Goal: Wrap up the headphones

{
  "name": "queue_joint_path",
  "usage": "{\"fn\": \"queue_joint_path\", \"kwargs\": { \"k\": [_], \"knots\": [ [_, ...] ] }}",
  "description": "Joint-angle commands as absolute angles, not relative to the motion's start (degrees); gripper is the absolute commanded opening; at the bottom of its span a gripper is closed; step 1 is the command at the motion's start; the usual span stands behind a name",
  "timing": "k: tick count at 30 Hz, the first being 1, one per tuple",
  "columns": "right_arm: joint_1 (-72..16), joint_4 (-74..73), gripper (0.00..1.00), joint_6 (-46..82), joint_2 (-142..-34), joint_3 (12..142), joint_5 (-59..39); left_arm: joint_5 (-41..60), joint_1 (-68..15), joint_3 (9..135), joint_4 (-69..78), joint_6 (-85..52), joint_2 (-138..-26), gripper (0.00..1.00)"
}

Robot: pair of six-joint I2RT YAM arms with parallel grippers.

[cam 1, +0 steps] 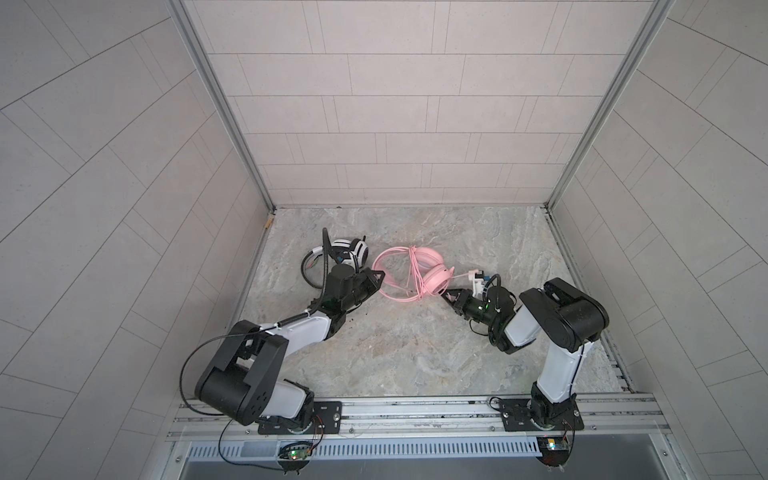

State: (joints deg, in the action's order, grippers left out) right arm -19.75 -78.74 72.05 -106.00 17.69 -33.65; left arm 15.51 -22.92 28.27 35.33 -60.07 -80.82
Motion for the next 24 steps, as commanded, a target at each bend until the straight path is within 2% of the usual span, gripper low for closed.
{"fn": "queue_joint_path", "kwargs": {
  "k": [1,7,12,17,24],
  "knots": [
    [-19.6,-81.7,0.13,72.6,-104.0,15.0,-30.6,2.5,-22.1,26.8,42.6,-62.9,-77.2,0.00],
    [-19.8,-81.7,0.11,71.9,-107.9,15.4,-29.3,3.4,-24.6,31.8,35.2,-57.4,-79.4,0.00],
    [-20.5,-81.7,0.10,70.9,-108.2,14.6,-28.7,-1.5,-28.6,32.6,33.7,-53.1,-83.2,0.00],
    [-21.0,-75.7,0.11,67.6,-106.6,15.4,-29.4,-5.3,-33.3,34.3,30.8,-48.3,-86.7,0.04],
    [-21.6,-63.4,0.14,62.6,-103.4,19.5,-29.5,-5.4,-41.2,39.5,22.2,-42.7,-91.9,0.16]
  ]
}}
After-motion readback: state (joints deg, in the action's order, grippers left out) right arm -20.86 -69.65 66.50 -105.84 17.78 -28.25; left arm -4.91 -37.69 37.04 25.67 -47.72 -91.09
